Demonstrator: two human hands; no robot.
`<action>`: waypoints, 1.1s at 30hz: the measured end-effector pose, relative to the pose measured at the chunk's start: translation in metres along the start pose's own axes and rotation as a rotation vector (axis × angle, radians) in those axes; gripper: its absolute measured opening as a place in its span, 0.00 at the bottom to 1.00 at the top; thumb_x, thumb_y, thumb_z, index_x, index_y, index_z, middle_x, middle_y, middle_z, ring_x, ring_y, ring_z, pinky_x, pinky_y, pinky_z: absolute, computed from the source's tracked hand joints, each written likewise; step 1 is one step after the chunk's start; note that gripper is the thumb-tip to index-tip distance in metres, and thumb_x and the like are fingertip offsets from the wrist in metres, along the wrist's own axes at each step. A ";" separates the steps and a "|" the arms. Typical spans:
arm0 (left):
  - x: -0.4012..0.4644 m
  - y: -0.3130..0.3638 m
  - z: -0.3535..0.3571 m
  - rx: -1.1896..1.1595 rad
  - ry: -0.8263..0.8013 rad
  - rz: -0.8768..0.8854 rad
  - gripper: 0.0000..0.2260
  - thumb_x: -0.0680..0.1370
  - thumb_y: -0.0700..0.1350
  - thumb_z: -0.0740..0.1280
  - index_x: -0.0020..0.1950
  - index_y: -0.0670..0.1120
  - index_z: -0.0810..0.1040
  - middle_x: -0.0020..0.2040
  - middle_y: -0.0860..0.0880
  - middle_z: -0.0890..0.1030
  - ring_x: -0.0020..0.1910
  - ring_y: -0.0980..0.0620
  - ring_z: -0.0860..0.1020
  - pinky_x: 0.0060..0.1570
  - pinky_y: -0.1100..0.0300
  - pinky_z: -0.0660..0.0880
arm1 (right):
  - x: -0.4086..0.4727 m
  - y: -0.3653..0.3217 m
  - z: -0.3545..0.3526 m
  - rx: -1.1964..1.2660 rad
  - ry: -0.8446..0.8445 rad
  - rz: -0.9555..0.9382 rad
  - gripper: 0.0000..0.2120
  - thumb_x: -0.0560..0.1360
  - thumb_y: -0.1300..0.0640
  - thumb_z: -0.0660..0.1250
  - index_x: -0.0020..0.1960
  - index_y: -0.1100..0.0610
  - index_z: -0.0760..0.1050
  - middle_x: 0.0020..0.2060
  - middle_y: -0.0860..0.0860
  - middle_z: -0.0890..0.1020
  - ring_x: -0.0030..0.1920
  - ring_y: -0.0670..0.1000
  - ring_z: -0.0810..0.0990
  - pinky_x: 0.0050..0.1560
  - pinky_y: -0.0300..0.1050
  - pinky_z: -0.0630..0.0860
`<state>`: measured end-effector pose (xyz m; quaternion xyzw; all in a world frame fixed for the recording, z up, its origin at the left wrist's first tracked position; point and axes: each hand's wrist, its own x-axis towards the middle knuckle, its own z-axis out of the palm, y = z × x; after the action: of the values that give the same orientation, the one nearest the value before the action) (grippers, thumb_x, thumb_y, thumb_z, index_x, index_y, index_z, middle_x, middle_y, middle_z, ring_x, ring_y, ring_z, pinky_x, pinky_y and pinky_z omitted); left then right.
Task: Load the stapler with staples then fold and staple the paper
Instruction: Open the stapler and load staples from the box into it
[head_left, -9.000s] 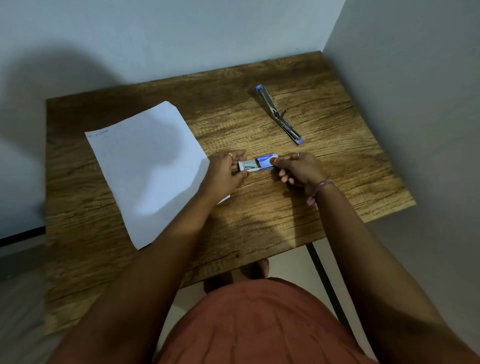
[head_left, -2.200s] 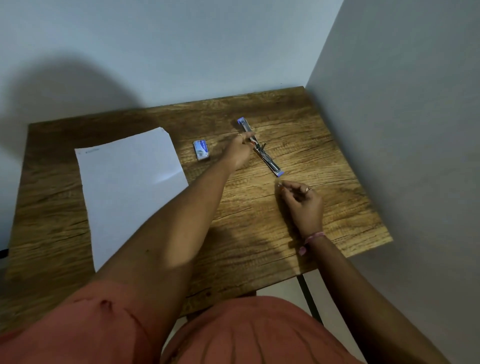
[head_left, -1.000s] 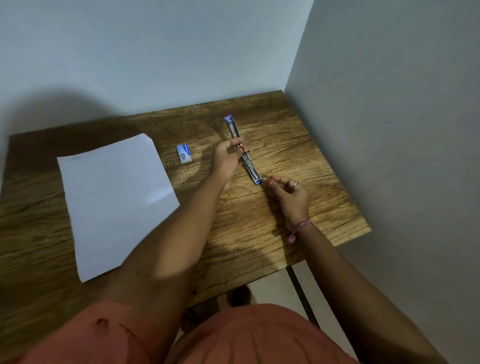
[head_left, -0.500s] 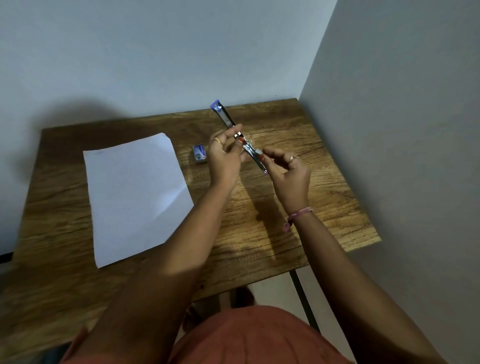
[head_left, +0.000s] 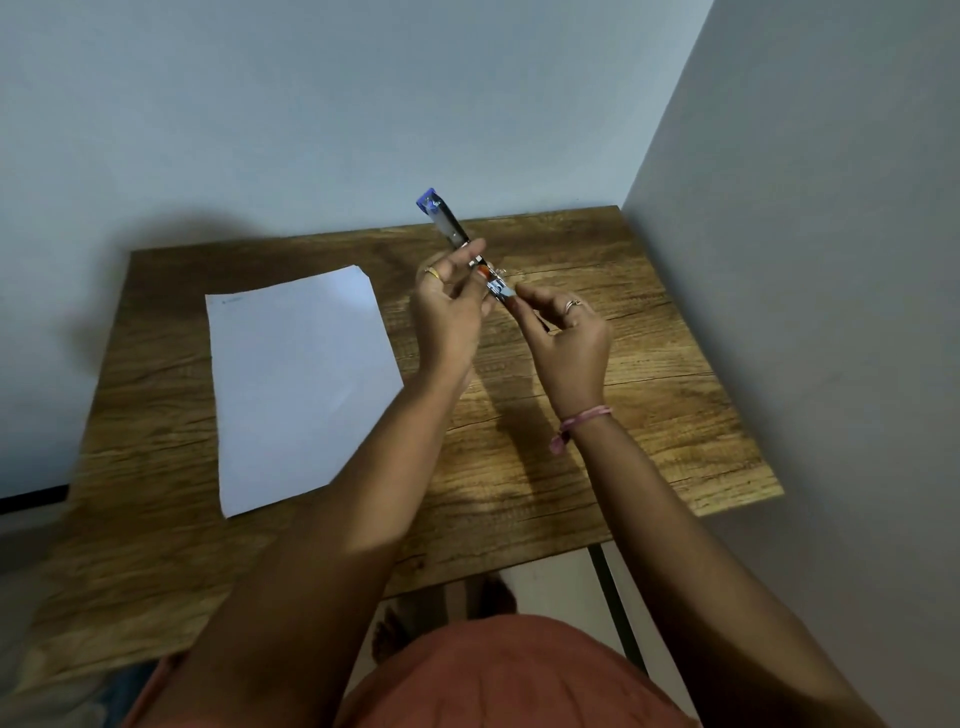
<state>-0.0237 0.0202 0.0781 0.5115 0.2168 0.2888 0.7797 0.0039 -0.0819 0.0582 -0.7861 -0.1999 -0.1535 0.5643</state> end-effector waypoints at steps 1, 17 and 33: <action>0.000 0.001 -0.001 -0.012 -0.003 -0.003 0.12 0.78 0.31 0.63 0.56 0.44 0.78 0.63 0.39 0.76 0.48 0.57 0.79 0.45 0.58 0.81 | 0.000 -0.001 0.000 0.014 0.004 0.010 0.07 0.71 0.60 0.73 0.49 0.58 0.83 0.42 0.49 0.84 0.43 0.43 0.82 0.46 0.37 0.78; -0.006 0.004 -0.005 -0.003 0.003 -0.013 0.11 0.77 0.32 0.64 0.55 0.45 0.79 0.63 0.35 0.75 0.50 0.52 0.79 0.46 0.56 0.81 | -0.003 -0.010 -0.006 -0.171 -0.063 -0.191 0.06 0.71 0.60 0.73 0.47 0.59 0.84 0.43 0.52 0.86 0.43 0.48 0.84 0.46 0.47 0.80; -0.006 0.005 -0.008 0.024 0.035 -0.049 0.12 0.77 0.32 0.65 0.60 0.39 0.77 0.59 0.39 0.79 0.47 0.53 0.79 0.44 0.56 0.82 | 0.003 -0.004 -0.013 -0.228 -0.277 -0.283 0.09 0.74 0.58 0.70 0.51 0.59 0.83 0.49 0.54 0.84 0.49 0.54 0.82 0.49 0.55 0.78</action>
<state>-0.0338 0.0230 0.0800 0.5101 0.2462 0.2760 0.7765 0.0042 -0.0928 0.0668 -0.8224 -0.3651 -0.1433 0.4120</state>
